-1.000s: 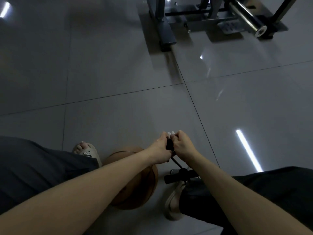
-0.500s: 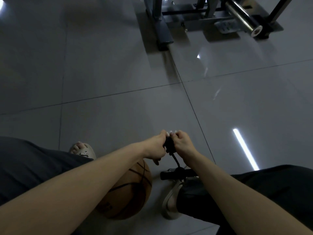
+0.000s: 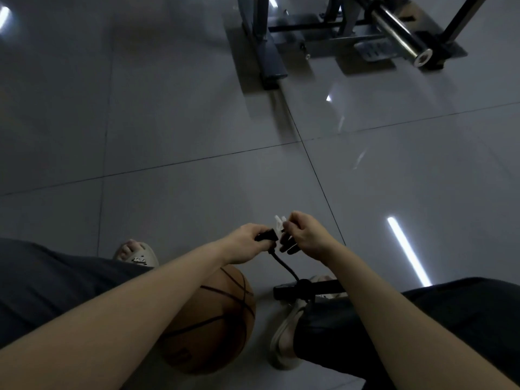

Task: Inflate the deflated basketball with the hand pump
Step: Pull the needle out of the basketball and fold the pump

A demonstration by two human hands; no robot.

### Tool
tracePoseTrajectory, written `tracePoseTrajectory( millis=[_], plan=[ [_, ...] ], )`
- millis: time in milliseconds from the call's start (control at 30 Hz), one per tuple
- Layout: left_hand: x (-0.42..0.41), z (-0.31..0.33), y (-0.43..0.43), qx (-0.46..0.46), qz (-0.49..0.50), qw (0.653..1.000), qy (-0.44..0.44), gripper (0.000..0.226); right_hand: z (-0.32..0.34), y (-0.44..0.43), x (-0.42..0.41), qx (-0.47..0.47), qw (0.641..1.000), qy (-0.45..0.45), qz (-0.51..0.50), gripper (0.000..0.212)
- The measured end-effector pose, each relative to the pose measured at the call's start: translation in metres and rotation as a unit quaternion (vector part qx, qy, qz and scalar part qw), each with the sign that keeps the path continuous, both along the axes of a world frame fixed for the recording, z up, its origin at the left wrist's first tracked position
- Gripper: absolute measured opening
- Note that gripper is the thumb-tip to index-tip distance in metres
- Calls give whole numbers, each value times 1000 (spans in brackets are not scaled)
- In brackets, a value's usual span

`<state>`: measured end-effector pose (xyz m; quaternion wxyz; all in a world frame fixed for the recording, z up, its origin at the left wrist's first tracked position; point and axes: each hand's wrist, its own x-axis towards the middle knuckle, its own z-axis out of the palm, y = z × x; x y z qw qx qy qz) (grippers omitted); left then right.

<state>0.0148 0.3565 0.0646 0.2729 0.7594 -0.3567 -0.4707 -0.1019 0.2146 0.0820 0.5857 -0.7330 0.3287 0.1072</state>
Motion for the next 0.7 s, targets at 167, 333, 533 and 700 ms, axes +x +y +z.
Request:
tracePoseTrajectory(
  millis=[167,333,533,700],
  plan=[
    [4,-3,5,12,24,999,36,9,3,-20,-1,26,990,14,-135,28],
    [2,-3,4,5,36,999,27,23,0,-16,2,89,965,19,-247,37],
    [-7,-2,-3,-14,68,998,-2,19,18,-15,5,103,969,-21,-223,18],
    [-10,0,-8,1,34,998,-50,17,45,-14,1,40,992,24,-114,15]
  ],
)
